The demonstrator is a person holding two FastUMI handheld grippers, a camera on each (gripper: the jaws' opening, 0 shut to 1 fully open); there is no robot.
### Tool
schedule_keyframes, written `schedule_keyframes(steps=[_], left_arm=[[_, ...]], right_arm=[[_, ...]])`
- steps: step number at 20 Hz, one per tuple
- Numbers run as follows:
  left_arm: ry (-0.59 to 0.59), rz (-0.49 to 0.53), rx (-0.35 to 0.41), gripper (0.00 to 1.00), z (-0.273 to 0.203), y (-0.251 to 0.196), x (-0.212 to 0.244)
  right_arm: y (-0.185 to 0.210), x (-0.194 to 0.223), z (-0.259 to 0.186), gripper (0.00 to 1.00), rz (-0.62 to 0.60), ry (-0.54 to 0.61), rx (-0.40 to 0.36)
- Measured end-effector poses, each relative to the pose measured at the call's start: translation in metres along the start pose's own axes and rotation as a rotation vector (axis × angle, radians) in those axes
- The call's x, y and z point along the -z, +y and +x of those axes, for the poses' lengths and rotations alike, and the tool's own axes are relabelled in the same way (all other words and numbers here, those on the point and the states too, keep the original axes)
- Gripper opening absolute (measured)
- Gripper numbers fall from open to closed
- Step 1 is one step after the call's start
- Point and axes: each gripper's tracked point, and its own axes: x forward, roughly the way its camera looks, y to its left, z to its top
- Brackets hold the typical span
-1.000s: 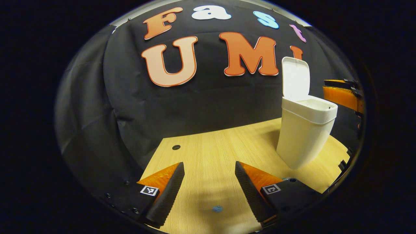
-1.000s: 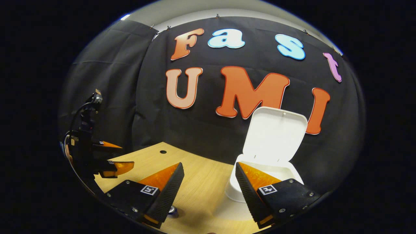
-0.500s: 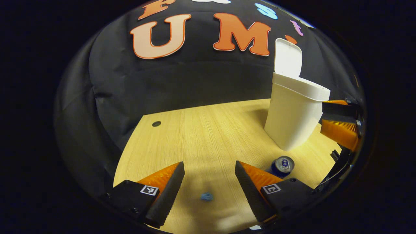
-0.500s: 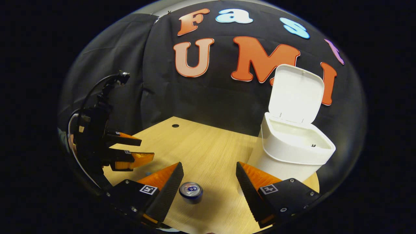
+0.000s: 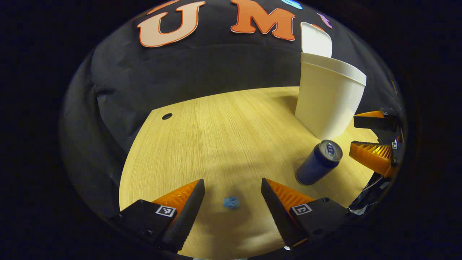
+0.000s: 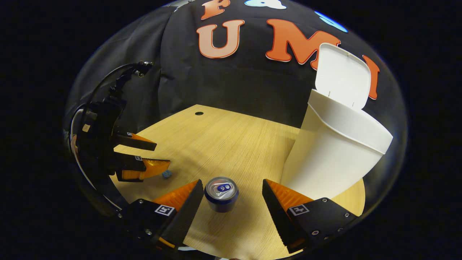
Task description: Press the lid of the desktop garbage bin to open it, pick up the crumpled paper on the desktop and throw it into the bin, then pick up the pop can on the desktop and drop it into the bin, and finally close the garbage bin lid.
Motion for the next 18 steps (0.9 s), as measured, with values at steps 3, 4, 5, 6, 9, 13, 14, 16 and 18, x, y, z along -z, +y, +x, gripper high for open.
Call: schedule_keyframes(steps=[3, 4, 5, 6, 9, 13, 14, 16, 18], left_arm=[[0.044, -0.028, 0.021, 1.0, 0.004, 0.0, 0.017], [0.056, -0.028, 0.023, 1.0, 0.005, 0.002, 0.02], [0.068, -0.027, 0.023, 1.0, 0.006, 0.005, 0.02], [0.079, -0.032, 0.026, 1.0, 0.007, 0.007, 0.02], [0.108, -0.043, 0.026, 1.0, 0.007, 0.014, 0.013], [0.135, -0.022, 0.027, 0.96, 0.009, 0.024, -0.011], [0.142, -0.013, 0.025, 0.99, 0.011, 0.028, -0.02], [0.143, 0.011, -0.012, 0.98, 0.012, 0.043, -0.04], [0.143, 0.002, -0.029, 0.88, 0.016, 0.058, -0.066]], right_arm=[[0.001, 0.018, 0.012, 0.99, -0.017, 0.06, 0.003], [0.002, 0.019, 0.014, 0.98, -0.021, 0.067, 0.003], [0.004, 0.02, 0.013, 0.99, -0.021, 0.073, 0.002], [0.005, 0.021, 0.014, 0.99, -0.019, 0.078, 0.002], [0.01, 0.026, 0.018, 0.99, -0.015, 0.097, -0.004], [0.014, 0.024, 0.021, 0.99, -0.015, 0.111, -0.006], [0.014, 0.024, 0.021, 0.99, -0.012, 0.116, -0.004], [0.013, 0.023, 0.023, 0.99, -0.001, 0.119, -0.004], [0.015, 0.022, 0.022, 0.99, 0.012, 0.128, -0.004]])
